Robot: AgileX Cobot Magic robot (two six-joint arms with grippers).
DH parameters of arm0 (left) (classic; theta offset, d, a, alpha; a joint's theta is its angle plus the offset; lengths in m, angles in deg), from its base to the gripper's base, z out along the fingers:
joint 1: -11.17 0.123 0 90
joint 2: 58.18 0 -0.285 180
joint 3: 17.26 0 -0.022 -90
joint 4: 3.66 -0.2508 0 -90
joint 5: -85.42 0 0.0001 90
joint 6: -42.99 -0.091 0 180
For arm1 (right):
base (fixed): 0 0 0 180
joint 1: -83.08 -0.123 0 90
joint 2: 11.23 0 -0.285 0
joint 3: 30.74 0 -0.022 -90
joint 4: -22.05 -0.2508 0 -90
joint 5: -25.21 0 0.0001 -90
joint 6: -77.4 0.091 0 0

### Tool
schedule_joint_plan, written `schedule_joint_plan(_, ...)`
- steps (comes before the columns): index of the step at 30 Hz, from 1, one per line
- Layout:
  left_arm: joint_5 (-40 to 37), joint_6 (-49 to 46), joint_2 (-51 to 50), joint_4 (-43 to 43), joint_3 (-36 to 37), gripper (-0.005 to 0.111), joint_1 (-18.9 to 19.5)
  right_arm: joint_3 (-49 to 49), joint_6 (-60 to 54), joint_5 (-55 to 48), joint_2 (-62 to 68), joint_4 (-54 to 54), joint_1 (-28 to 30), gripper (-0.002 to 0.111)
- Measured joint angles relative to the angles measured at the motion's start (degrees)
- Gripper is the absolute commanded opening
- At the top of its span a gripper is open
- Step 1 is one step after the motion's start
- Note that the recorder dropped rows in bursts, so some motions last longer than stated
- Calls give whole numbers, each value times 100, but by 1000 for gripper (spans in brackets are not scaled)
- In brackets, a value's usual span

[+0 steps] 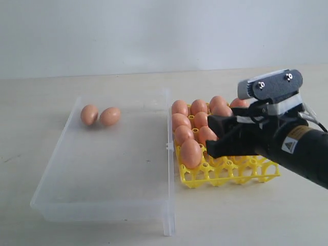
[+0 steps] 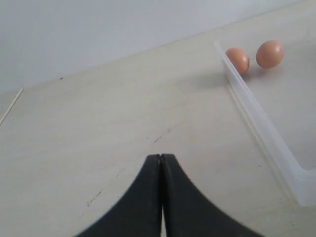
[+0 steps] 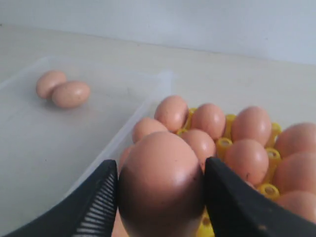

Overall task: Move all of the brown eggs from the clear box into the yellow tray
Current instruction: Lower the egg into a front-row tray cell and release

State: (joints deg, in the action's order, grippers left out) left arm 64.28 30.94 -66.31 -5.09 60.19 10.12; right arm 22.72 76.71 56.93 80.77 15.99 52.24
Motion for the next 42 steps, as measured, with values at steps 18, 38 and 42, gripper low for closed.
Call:
schedule_joint_plan(18,0,0,0,0,0,0,0,271,906,971,1152,138,39,0)
schedule_joint_plan(38,0,0,0,0,0,0,0,-100,1262,1040,1795,536,39,3)
schedule_joint_plan(42,0,0,0,0,0,0,0,-111,1262,1088,1864,446,50,35)
